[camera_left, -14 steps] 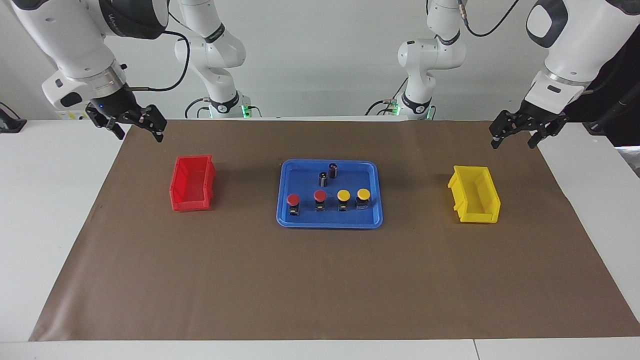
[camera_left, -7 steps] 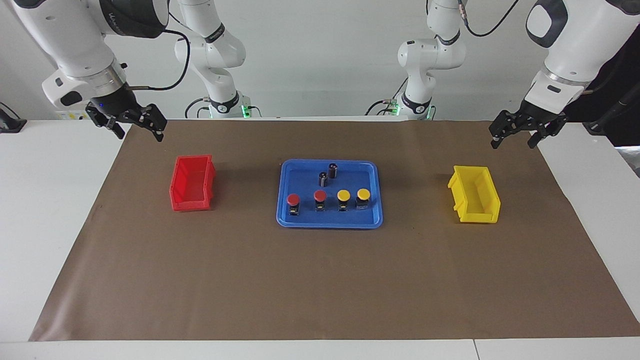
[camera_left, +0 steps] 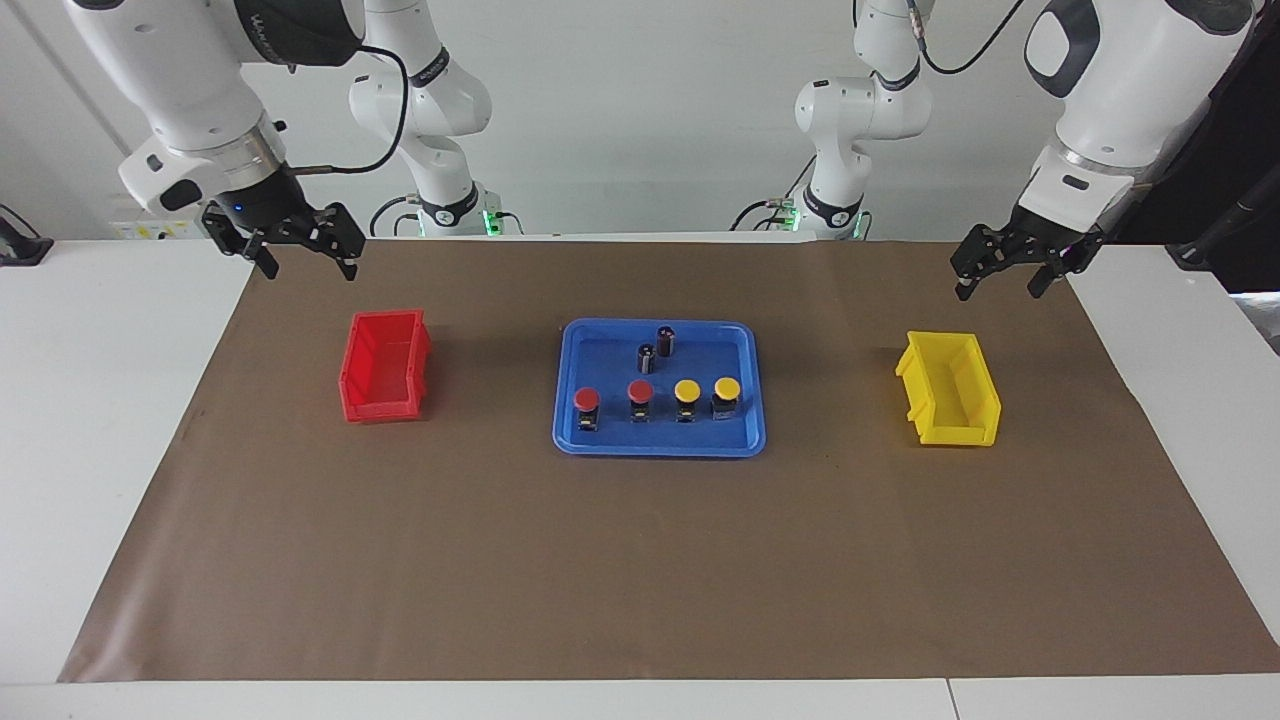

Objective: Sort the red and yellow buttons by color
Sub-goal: 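Reach both grippers to the tray, left to yellow, right to red button, then grasp a yellow button with the left gripper while the right grasps red, then carry the yellow button to the yellow bin while the right carries red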

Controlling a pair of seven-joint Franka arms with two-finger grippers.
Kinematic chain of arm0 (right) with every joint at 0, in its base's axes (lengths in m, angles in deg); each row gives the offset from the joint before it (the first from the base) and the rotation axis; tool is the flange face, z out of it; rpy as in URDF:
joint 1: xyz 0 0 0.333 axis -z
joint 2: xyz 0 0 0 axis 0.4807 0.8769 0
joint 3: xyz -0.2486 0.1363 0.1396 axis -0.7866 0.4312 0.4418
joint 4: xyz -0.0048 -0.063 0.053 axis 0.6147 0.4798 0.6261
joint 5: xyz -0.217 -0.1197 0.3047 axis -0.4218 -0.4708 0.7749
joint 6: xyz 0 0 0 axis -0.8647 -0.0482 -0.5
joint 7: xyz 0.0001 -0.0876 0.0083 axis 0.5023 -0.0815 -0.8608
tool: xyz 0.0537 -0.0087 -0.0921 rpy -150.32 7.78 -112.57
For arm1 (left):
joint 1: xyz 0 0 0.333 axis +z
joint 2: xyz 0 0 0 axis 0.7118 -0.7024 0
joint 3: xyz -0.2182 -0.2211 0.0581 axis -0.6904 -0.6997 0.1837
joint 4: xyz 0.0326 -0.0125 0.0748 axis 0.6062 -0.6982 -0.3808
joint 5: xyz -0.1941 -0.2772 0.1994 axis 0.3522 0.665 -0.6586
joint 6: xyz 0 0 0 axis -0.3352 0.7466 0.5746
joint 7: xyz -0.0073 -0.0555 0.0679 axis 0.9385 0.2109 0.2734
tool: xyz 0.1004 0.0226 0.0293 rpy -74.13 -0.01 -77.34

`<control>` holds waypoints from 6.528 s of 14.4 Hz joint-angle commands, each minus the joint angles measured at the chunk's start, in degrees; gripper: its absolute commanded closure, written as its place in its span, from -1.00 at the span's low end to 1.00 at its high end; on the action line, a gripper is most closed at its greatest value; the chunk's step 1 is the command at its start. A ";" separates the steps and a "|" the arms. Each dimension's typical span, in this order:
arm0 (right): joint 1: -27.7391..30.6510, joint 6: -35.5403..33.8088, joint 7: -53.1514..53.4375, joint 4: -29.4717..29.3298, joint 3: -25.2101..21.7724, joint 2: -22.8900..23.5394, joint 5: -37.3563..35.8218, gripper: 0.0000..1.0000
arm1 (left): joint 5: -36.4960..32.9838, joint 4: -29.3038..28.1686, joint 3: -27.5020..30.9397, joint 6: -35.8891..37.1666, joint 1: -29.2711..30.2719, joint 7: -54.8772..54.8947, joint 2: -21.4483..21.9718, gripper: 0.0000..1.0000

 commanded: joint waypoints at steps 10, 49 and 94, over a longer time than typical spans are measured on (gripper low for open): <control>-17.07 27.15 25.80 7.33 3.29 13.13 -0.62 -1.00 | 0.88 -9.56 0.14 -9.52 -10.02 -14.88 -0.14 -1.00; -13.32 35.82 12.30 18.35 3.29 10.33 -0.09 0.59 | 0.88 -20.90 -1.18 -35.45 -27.16 -38.44 -12.62 -0.49; 11.83 40.63 -18.57 57.99 3.03 -15.44 1.14 0.45 | 1.59 -21.50 6.73 -18.73 0.77 7.08 -0.32 0.97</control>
